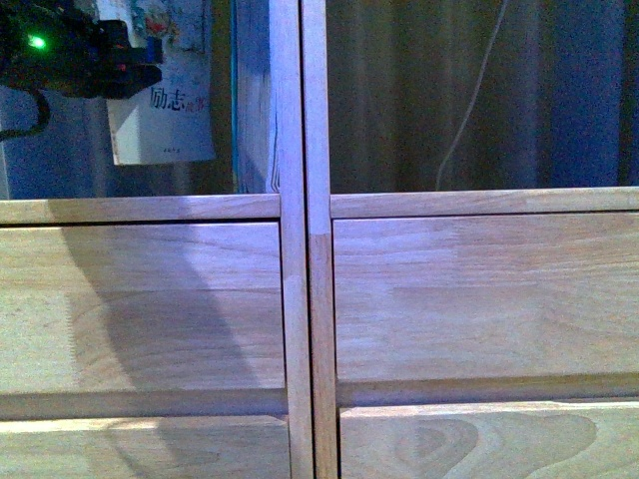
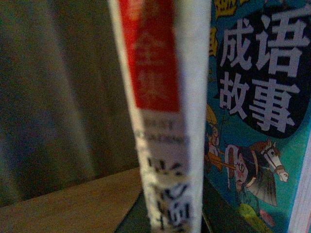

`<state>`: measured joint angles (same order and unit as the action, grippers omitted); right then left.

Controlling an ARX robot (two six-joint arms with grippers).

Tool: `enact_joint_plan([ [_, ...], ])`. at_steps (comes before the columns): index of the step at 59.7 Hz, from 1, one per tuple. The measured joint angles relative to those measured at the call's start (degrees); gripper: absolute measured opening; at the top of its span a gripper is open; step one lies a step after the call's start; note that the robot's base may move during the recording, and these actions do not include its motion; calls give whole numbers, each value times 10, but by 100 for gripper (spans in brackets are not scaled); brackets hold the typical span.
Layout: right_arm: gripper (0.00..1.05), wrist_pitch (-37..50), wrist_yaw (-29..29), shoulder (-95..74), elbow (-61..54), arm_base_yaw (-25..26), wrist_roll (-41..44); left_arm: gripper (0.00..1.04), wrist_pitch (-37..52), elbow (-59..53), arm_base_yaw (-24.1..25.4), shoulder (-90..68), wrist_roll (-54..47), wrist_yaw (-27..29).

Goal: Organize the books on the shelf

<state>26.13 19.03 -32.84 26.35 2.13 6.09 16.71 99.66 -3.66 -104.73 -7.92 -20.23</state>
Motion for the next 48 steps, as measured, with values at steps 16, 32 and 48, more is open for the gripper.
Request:
enact_joint_plan([
  [16,98,0,-4,1,0,-1,31,7,-26,61,-17,-71,-56,49],
  [32,98,0,-4,1,0,-1,38,32,-26,39,-38,-71,-81,52],
  [48,98,0,-4,1,0,-1,38,73,-19,4,-52,-51,-87,46],
])
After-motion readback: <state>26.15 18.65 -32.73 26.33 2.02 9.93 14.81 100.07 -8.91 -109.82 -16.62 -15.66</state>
